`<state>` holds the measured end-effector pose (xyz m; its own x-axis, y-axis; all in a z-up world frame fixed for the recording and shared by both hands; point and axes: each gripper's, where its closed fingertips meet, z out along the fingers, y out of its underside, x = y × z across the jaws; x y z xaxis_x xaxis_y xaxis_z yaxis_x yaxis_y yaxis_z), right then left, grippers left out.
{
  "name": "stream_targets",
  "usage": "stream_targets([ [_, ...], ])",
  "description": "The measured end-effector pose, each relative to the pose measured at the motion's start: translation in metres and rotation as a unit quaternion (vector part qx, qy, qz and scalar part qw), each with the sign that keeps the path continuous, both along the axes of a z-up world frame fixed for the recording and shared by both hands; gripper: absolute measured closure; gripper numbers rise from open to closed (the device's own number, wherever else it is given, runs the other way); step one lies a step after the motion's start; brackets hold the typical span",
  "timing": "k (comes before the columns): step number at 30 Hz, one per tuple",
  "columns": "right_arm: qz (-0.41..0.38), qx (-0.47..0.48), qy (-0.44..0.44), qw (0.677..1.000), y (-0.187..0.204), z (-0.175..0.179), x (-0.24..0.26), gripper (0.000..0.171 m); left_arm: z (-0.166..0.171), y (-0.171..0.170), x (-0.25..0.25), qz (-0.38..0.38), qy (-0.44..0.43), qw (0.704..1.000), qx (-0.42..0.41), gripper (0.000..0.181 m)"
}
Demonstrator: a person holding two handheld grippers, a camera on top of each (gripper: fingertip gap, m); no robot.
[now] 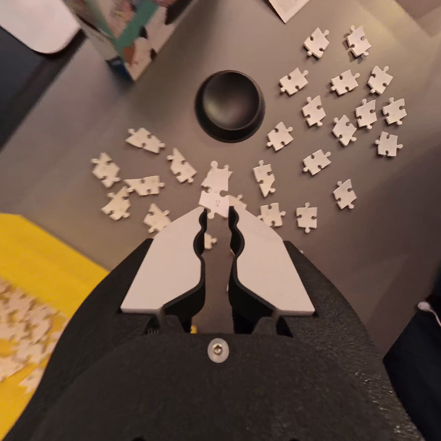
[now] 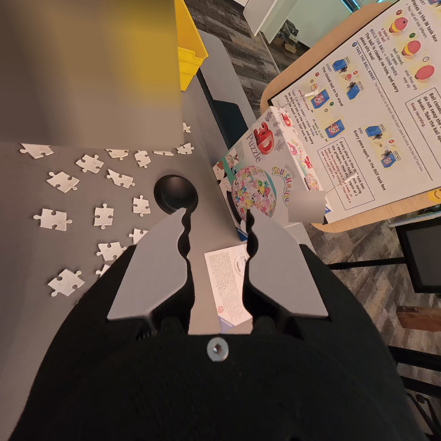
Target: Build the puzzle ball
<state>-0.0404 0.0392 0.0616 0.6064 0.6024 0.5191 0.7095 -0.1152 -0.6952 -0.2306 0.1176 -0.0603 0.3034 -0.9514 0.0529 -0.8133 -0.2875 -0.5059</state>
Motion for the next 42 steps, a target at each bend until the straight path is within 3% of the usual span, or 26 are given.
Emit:
stream_targets([
  [3,0.004,0.000,0.010,1.000,-0.009,0.006,0.005,0.126,-0.032,-0.006,0.020,0.015,0.037,0.999,-0.013,0.164],
  [9,0.003,-0.010,0.031,0.999,-0.018,0.008,0.019,0.126,-0.069,0.027,0.056,0.131,0.028,0.990,-0.042,0.164],
  [13,0.004,-0.012,0.041,0.999,-0.020,0.008,0.026,0.126,-0.081,0.038,0.068,0.200,0.012,0.978,-0.059,0.165],
  [20,0.009,-0.021,0.060,0.998,-0.023,0.007,0.035,0.126,-0.091,0.045,0.063,0.234,0.055,0.971,-0.004,0.164],
  [24,0.011,-0.020,0.068,0.997,-0.026,0.008,0.038,0.126,-0.081,0.038,0.069,0.229,0.028,0.973,-0.014,0.158],
  [28,0.012,-0.011,0.074,0.997,-0.028,0.012,0.039,0.126,-0.032,0.031,0.069,0.221,-0.082,0.972,-0.018,0.148],
  [32,0.008,0.008,0.080,0.997,-0.027,0.020,0.040,0.126,0.041,0.033,0.018,0.207,-0.154,0.965,0.045,0.144],
  [35,0.008,0.033,0.096,0.995,-0.024,0.030,0.037,0.125,0.072,0.050,-0.063,0.227,-0.118,0.961,0.101,0.136],
  [39,0.017,0.062,0.130,0.989,-0.020,0.045,0.027,0.126,0.059,0.079,-0.163,0.250,-0.009,0.964,0.094,0.135],
  [42,0.019,0.067,0.142,0.987,-0.015,0.048,0.018,0.126,0.027,0.096,-0.193,0.226,0.056,0.972,0.044,0.142],
])
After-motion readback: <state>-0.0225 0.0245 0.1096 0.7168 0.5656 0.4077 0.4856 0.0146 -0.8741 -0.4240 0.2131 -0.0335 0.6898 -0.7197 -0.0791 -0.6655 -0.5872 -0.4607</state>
